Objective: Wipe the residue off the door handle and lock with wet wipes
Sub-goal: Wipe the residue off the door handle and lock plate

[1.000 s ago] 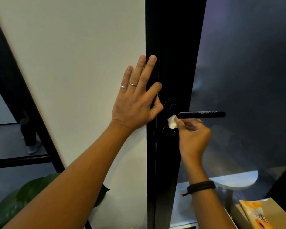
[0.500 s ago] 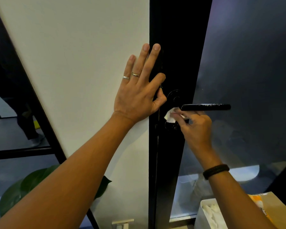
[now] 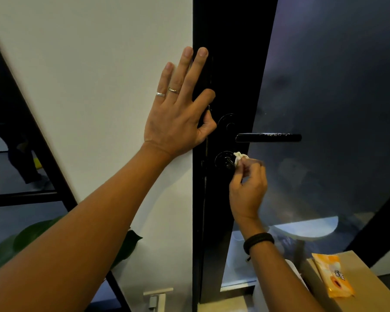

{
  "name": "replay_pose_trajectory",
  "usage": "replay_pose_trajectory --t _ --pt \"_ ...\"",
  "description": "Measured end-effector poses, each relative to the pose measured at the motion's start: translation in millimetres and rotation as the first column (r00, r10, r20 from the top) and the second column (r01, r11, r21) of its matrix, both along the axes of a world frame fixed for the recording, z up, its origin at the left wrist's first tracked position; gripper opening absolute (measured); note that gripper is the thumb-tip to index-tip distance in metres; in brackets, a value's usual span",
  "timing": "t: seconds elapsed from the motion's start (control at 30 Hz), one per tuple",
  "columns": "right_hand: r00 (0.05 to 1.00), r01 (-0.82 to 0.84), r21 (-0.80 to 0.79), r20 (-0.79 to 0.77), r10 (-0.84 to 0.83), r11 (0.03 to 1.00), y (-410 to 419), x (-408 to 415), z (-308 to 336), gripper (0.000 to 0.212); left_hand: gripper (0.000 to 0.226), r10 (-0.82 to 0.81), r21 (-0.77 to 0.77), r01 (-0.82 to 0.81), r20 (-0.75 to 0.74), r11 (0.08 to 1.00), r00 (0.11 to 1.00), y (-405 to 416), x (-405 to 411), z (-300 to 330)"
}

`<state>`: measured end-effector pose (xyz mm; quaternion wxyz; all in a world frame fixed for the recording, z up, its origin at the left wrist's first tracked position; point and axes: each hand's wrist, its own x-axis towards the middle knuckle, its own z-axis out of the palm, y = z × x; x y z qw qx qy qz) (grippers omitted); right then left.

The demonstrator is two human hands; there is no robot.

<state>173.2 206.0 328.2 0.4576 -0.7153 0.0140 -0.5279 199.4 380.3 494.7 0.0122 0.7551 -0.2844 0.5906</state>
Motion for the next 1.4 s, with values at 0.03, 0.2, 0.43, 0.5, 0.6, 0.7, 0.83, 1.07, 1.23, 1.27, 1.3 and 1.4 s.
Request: replay_pose_trajectory --t 0.03,0.2,0.43,0.5,0.6,0.7,0.83,1.07,1.23,1.27,1.3,1.4 --pt "1.0 -0.008 0.018 -0.016 0.008 1.0 2 -2 -1 0.003 0.026 0.0 0.0 0.0 -0.002 1.0 1.0 0 0 0" --pt "0.998 -0.008 0.038 -0.057 0.01 0.999 1 -7 3 0.004 0.026 0.006 0.003 -0.006 -0.004 1.0 1.0 1 -1 -1" --pt "0.979 -0.204 -0.138 -0.034 0.201 0.969 -31 -6 51 0.011 0.024 -0.01 -0.005 0.01 0.002 1.0 1.0 0 0 0" --pt "0.94 -0.336 -0.106 -0.102 0.326 0.936 -36 -11 56 0.01 0.025 0.001 -0.003 -0.001 0.009 1.0 1.0 1 0 -1" --pt "0.923 -0.375 -0.258 -0.199 0.33 0.891 -37 -13 55 0.012 0.025 0.004 -0.001 -0.004 0.012 1.0 1.0 0 -1 0" --pt "0.937 -0.334 -0.294 -0.209 0.281 0.895 -44 -15 39 0.016 0.024 -0.001 -0.005 0.001 0.008 1.0 1.0 -1 -1 1" --pt "0.932 -0.275 -0.17 -0.288 0.219 0.946 -51 -28 8 0.016 0.023 0.004 -0.004 -0.004 0.014 1.0 1.0 0 0 0" --pt "0.96 -0.273 -0.178 -0.119 0.254 0.946 -15 -30 39 0.02 0.024 0.006 0.001 -0.006 0.003 1.0 1.0 0 -1 1" --pt "0.983 -0.183 -0.352 -0.077 0.166 0.918 -3 -32 37 0.023 0.025 0.015 0.0 -0.015 0.015 1.0 1.0 1 -1 1" --pt "0.984 -0.176 -0.416 -0.084 0.155 0.892 -2 -30 40 0.021 0.025 0.018 0.003 -0.018 0.018 1.0 1.0 1 -1 1" --pt "0.985 -0.171 -0.466 -0.088 0.147 0.868 -2 -27 44 0.019 0.025 0.016 0.003 -0.016 0.02 1.0 1.0 0 -1 1" --pt "0.983 -0.184 -0.422 -0.084 0.164 0.888 -15 -25 41 0.021 0.025 0.001 0.0 -0.001 0.012 1.0 1.0 -1 -1 1"
